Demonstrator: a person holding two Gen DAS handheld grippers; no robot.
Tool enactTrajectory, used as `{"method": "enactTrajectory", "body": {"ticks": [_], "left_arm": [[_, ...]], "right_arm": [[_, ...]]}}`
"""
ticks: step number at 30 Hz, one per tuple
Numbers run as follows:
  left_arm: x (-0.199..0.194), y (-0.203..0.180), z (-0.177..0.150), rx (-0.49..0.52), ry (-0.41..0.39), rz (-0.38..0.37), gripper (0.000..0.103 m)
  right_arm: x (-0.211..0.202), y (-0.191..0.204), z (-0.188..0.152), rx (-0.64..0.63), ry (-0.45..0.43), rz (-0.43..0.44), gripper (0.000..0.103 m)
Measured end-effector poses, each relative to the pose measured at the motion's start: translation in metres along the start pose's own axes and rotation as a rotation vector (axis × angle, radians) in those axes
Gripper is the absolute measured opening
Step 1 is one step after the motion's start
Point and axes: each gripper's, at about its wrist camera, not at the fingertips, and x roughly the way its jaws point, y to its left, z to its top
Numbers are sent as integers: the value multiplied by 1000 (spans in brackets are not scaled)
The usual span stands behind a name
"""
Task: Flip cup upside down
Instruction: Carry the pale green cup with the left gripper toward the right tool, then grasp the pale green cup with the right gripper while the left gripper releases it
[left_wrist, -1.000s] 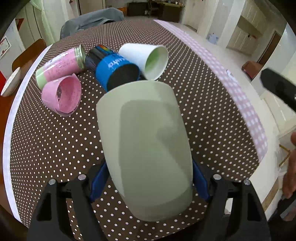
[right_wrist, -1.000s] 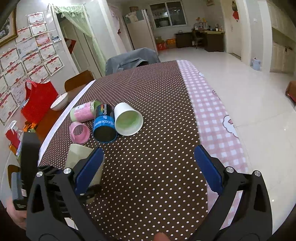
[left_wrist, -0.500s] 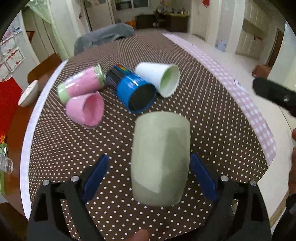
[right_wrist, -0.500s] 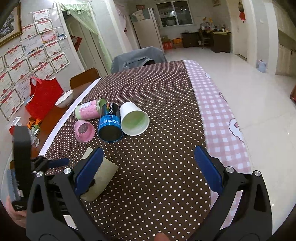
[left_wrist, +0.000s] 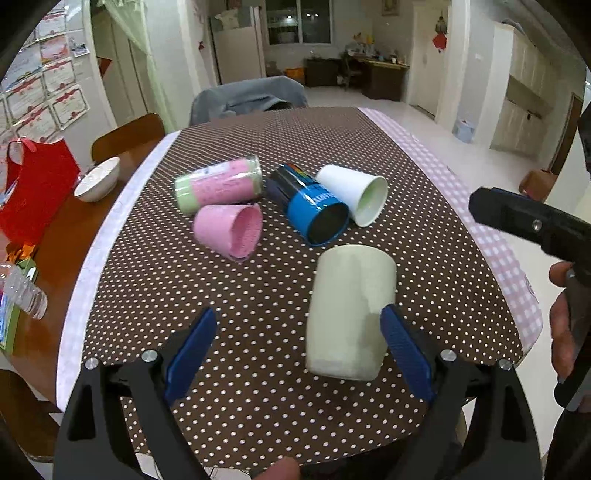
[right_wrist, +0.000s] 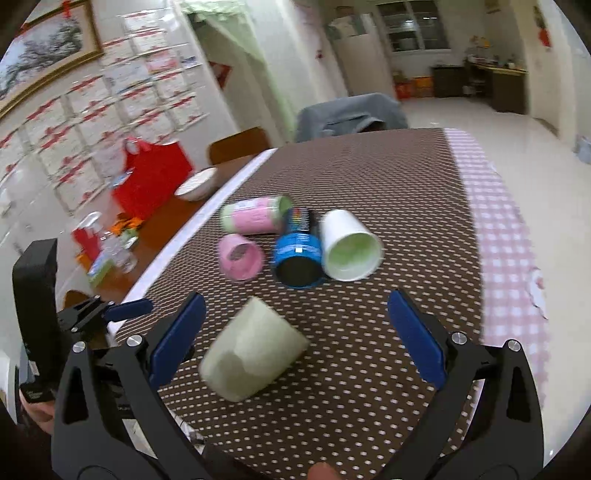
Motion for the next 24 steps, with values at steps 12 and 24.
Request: {"method": "enactTrajectory", "body": {"ticks": [12, 24], "left_arm": [[-34, 31, -12, -60, -50, 72, 89], [-39, 44, -31, -89, -41, 101, 89]], "right_arm": [[10, 49, 2, -338, -12, 81, 97], [49, 66, -15, -842, 227, 90, 97]]}}
